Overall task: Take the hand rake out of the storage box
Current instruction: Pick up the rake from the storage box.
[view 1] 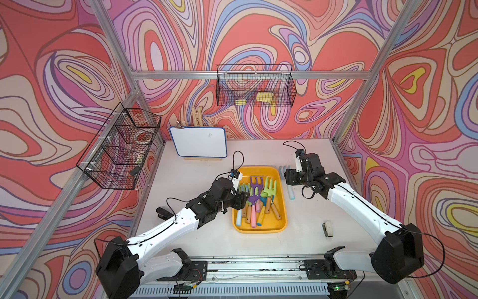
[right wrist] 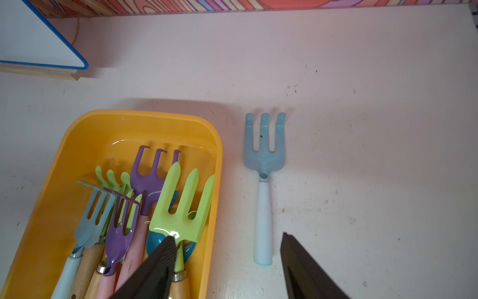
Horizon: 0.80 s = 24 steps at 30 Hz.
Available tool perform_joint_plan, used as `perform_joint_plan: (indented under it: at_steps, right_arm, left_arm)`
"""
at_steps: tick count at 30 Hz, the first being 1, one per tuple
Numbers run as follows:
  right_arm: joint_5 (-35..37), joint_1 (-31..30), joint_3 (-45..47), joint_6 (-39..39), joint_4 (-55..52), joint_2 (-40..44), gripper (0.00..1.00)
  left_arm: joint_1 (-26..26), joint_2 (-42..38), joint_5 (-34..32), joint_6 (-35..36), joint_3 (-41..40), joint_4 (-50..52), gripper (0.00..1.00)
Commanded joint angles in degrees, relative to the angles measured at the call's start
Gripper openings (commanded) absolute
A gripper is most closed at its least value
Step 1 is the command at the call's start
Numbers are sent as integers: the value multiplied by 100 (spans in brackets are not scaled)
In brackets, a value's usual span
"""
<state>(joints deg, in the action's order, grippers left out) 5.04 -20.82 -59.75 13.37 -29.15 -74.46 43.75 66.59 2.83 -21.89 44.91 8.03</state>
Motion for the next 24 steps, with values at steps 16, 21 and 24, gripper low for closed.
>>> perform_joint_plan:
  at_steps: [16,21,24]
  right_arm:
    - [549,-24,589,342,963,581,61]
    - [654,-23,614,417,978,530,61]
    - [718,-21,605,464,983,480,61]
  left_arm:
    - [811,1830,-484,233,1108,14,66]
    - [1051,2239,-623,255,1372,43,65]
    - [1079,2499,-635,264,1511,49,65]
